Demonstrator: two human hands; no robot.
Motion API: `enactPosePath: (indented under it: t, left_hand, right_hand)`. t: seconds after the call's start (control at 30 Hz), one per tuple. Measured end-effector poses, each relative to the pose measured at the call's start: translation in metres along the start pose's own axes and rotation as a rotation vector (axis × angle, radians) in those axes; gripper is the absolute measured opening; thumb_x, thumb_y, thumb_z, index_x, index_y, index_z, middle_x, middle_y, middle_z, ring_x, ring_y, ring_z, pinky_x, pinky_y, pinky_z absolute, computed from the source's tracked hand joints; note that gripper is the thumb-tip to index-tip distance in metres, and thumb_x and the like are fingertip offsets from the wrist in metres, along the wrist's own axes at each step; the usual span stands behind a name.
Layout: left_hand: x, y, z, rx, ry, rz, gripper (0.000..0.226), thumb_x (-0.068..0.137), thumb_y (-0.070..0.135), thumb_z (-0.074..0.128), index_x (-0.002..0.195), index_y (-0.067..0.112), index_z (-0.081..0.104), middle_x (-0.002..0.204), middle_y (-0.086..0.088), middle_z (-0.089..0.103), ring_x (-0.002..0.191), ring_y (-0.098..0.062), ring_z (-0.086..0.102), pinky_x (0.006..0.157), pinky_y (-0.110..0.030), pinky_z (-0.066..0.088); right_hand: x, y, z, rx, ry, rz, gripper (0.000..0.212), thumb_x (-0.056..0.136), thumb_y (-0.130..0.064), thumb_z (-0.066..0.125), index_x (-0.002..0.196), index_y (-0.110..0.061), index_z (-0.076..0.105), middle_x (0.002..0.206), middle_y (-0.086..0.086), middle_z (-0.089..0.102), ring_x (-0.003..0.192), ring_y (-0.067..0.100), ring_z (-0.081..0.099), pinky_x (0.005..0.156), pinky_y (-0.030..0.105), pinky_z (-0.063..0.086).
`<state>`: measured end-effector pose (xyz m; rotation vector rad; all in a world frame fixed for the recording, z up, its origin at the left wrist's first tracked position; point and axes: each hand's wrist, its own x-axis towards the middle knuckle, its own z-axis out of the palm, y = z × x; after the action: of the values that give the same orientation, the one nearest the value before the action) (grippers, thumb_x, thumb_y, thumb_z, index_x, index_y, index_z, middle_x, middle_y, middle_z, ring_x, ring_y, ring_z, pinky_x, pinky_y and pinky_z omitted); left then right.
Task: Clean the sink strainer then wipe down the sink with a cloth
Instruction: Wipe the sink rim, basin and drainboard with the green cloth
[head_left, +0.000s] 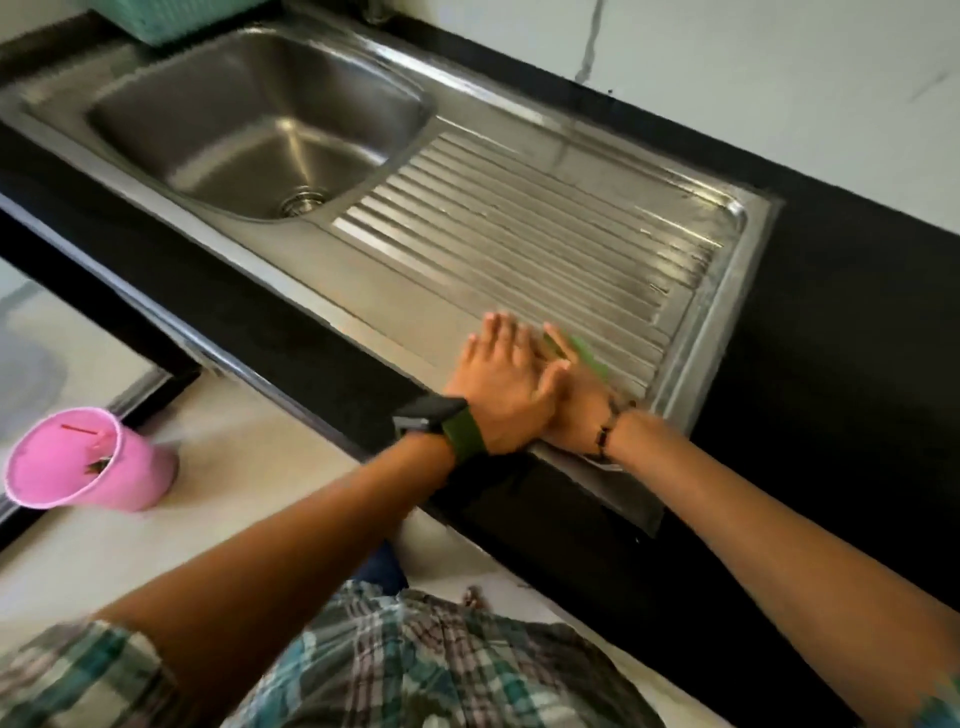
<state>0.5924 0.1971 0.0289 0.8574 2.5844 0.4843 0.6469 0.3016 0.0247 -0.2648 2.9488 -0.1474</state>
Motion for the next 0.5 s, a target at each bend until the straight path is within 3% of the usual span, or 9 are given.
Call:
enactPosePath:
  t: [0.07,0.13,0.17,0.2,0.27,0.33,0.37,0.43,0.5]
  left_hand:
    - [-0.014,0.029,0.015,-0.016,-0.089,0.077,0.072,0.093,0.053,0.017,0.145,0.006,0.0,0.155,-0.014,-0.009,0.143,-0.025,-0.014,0.114,-0.035,-0.01]
    - [-0.025,0.053,0.025,-0.042,-0.175,0.145,0.075,0.092,0.056,0.018,0.145,0.006,-0.001,0.155,-0.014,-0.01,0.142,-0.025,-0.016,0.113,-0.035,-0.011]
    - [-0.027,0.06,0.027,-0.061,-0.214,0.179,0.076,0.091,0.057,0.018,0.145,0.007,0.0,0.155,-0.014,-0.008,0.143,-0.025,-0.014,0.114,-0.035,-0.01]
    - [-0.026,0.062,0.024,-0.099,-0.246,0.209,0.076,0.09,0.058,0.018,0.145,0.008,0.005,0.156,-0.015,-0.003,0.144,-0.026,-0.009,0.115,-0.037,-0.007]
    - [-0.02,0.049,0.009,-0.212,-0.227,0.243,0.069,0.091,0.054,0.021,0.144,0.01,0.018,0.153,-0.017,0.016,0.143,-0.028,0.011,0.118,-0.039,0.009]
    - [-0.005,0.015,-0.01,-0.124,-0.103,0.247,0.058,0.095,0.045,0.026,0.143,0.013,0.021,0.153,-0.015,0.018,0.142,-0.026,0.015,0.116,-0.038,0.014]
    - [0.004,-0.006,-0.019,0.024,-0.047,0.238,0.057,0.095,0.043,0.025,0.144,0.014,0.018,0.155,-0.013,0.013,0.143,-0.026,0.009,0.117,-0.039,0.01]
    - [0.019,-0.048,-0.031,0.246,-0.016,0.179,0.06,0.095,0.045,0.022,0.145,0.015,0.009,0.156,-0.011,0.001,0.144,-0.025,-0.003,0.117,-0.042,0.001]
    - [0.028,-0.073,-0.033,0.311,-0.033,0.167,0.064,0.094,0.05,0.018,0.146,0.018,0.001,0.156,-0.009,-0.005,0.144,-0.024,-0.008,0.116,-0.041,-0.004]
  right_hand:
    - [-0.034,0.011,-0.002,-0.17,-0.065,0.042,0.061,0.093,-0.039,0.039,0.144,-0.017,0.015,0.155,0.006,0.019,0.145,0.021,0.011,0.116,0.026,-0.008]
    - [-0.053,0.006,-0.012,-0.261,-0.093,0.067,0.053,0.085,-0.037,0.029,0.134,-0.016,0.028,0.142,0.014,0.044,0.132,0.029,0.041,0.113,0.042,0.023]
    - [-0.058,0.007,-0.016,-0.271,-0.104,0.055,0.056,0.08,-0.036,0.023,0.131,-0.015,0.032,0.136,0.017,0.049,0.126,0.033,0.048,0.11,0.046,0.028]
    - [-0.061,0.009,-0.017,-0.258,-0.178,0.053,0.061,0.078,-0.037,0.014,0.134,-0.016,0.022,0.143,0.018,0.04,0.132,0.034,0.039,0.111,0.05,0.024]
    - [-0.067,0.018,-0.011,-0.121,-0.236,0.06,0.059,0.086,-0.046,0.002,0.141,-0.025,-0.005,0.156,0.004,0.006,0.145,0.023,0.002,0.119,0.044,0.0]
    - [-0.068,0.022,-0.012,0.065,-0.175,0.123,0.052,0.096,-0.046,0.018,0.145,-0.03,0.006,0.156,-0.006,0.003,0.144,0.011,-0.006,0.118,0.034,-0.006]
    - [-0.069,0.021,-0.013,0.115,-0.117,0.139,0.052,0.097,-0.043,0.029,0.145,-0.027,0.017,0.156,-0.004,0.011,0.144,0.013,0.001,0.119,0.035,0.0]
    - [-0.072,0.015,-0.019,0.086,0.022,0.116,0.048,0.087,-0.037,0.056,0.13,-0.015,0.051,0.141,0.01,0.046,0.133,0.03,0.038,0.11,0.045,0.033]
    - [-0.069,0.018,-0.02,0.078,0.1,0.117,0.04,0.073,-0.034,0.072,0.104,-0.01,0.067,0.108,0.014,0.064,0.097,0.034,0.06,0.082,0.046,0.054]
